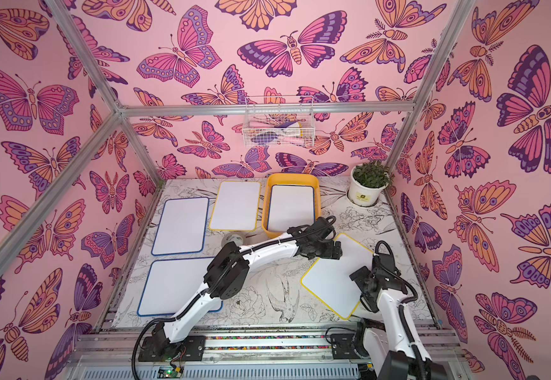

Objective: Put the whiteboard into the storage box
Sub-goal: Pick up the whiteboard at the center of the board.

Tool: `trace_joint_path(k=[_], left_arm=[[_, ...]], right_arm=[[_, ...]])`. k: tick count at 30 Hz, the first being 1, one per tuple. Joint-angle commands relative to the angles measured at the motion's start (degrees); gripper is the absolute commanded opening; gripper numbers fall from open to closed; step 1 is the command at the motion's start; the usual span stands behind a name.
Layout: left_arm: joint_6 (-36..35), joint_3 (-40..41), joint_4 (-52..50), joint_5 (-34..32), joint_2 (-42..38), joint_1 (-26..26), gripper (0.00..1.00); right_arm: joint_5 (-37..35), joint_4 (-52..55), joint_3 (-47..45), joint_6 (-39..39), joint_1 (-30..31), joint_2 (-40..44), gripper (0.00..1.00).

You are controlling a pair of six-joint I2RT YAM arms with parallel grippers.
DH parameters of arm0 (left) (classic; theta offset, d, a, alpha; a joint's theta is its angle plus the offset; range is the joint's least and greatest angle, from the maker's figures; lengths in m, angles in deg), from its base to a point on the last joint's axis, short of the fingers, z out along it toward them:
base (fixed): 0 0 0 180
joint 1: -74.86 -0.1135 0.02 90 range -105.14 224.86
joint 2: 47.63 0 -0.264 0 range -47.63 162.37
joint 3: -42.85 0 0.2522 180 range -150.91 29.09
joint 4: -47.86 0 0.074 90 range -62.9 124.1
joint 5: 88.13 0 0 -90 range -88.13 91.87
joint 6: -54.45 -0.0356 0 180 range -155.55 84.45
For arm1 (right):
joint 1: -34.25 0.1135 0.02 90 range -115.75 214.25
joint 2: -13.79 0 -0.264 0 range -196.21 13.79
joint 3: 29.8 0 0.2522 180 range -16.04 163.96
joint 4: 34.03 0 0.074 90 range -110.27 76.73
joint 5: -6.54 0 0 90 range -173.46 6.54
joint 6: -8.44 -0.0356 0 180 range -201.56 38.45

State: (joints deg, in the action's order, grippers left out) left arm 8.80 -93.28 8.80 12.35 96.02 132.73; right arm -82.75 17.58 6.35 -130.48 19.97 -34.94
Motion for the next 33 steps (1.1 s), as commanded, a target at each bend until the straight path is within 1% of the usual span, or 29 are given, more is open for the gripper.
trace_joint_path(k=[1, 3, 6, 11, 13, 17, 27, 33], left_arm=[[-0.33, 2.38, -4.78, 0.37, -0.04, -0.39, 0.94], [-0.24, 2.4, -4.83, 0.48, -0.04, -0.39, 0.94], [-0.15, 2.56, -4.86, 0.51, -0.13, -0.39, 0.94], [-0.24, 3.4, -4.93, 0.42, -0.56, -0.43, 0.93], [-0.15, 3.62, -4.9, 0.44, -0.66, -0.39, 0.93], [-0.06, 3.71, -4.93, 0.59, -0.57, -0.39, 0.93], [0.38, 2.75, -4.93, 1.99, 0.63, -0.3, 0.93], [0.28, 2.83, -4.89, 2.53, 0.95, -0.3, 0.93]], right_arm=[[-4.69, 6.89, -0.42, -4.19, 0.48, 3.52, 0.96], [-4.34, 7.45, -0.79, -4.17, 0.48, 3.99, 0.96], [-1.86, 5.57, -1.86, -3.95, 0.48, 3.02, 0.95], [4.39, -1.27, -4.75, -4.17, 0.48, -1.63, 0.95], [4.66, -2.11, -5.08, -4.22, 0.48, -2.81, 0.95], [5.0, -3.07, -5.49, -4.23, 0.48, -2.4, 0.88], [6.74, -4.53, -3.68, -1.45, 0.48, -7.53, 0.89], [7.05, -4.46, -3.06, -0.6, 0.48, -9.14, 0.9]])
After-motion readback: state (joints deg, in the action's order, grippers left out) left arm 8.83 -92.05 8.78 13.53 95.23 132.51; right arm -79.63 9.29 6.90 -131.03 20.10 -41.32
